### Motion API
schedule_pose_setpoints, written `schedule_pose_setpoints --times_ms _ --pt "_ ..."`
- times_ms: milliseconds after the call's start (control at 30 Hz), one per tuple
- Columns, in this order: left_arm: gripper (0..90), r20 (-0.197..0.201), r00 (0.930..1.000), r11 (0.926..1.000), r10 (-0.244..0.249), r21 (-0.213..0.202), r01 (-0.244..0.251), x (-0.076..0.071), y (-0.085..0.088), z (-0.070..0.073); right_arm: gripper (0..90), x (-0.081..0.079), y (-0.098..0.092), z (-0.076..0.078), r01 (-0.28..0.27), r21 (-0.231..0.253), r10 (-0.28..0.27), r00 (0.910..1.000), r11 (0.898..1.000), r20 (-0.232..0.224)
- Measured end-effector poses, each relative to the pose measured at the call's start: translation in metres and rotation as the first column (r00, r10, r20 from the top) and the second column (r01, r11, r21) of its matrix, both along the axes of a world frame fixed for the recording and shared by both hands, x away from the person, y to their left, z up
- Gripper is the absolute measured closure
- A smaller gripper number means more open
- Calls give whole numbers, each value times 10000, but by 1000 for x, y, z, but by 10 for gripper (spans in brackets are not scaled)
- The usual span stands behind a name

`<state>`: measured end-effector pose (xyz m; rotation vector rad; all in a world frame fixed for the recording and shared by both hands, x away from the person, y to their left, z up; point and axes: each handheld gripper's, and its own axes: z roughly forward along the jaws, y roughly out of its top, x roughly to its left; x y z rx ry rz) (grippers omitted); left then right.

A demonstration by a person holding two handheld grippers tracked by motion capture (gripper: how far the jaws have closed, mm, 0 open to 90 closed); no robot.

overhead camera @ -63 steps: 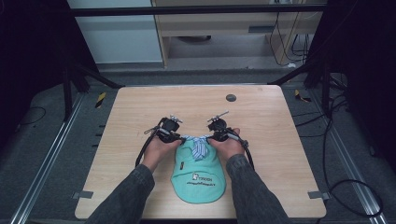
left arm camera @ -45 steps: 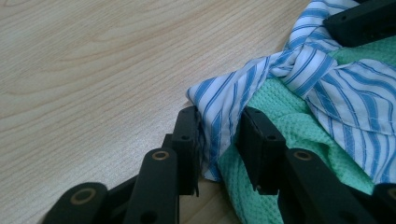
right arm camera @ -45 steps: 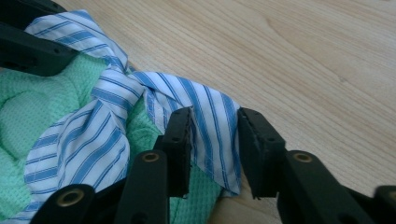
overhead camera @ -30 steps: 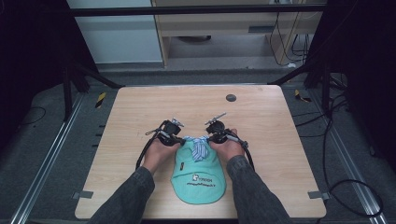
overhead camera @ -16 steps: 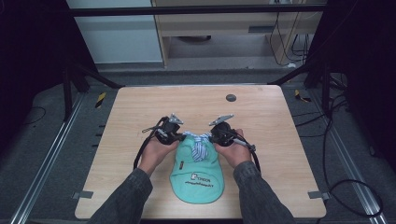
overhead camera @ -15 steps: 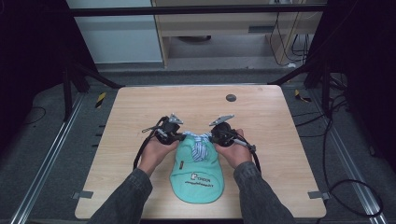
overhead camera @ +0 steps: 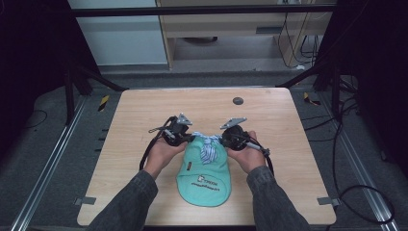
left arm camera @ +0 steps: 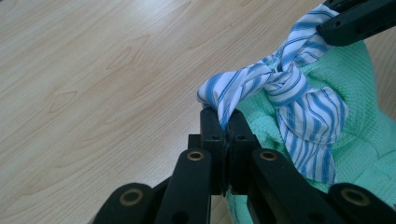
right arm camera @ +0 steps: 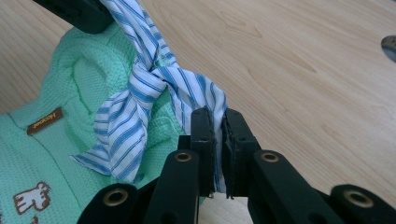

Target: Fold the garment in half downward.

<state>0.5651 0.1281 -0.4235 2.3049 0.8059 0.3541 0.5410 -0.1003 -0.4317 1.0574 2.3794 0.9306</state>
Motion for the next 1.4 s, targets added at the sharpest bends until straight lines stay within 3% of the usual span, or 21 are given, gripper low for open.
schedule_pose_setpoints --times_ms 333,733,1400 --pt "883 394 9991 9999 -133 81 130 2 1 19 842 1 1 16 -195 -137 201 9987 9997 473" --pt "882 572 9983 10000 -71 -61 74 4 2 30 842 4 2 28 -374 -343 398 9966 9987 715" --pt "881 636 9970 9990 -438 120 431 3 2 39 842 6 1 41 -605 -586 654 9943 9964 846"
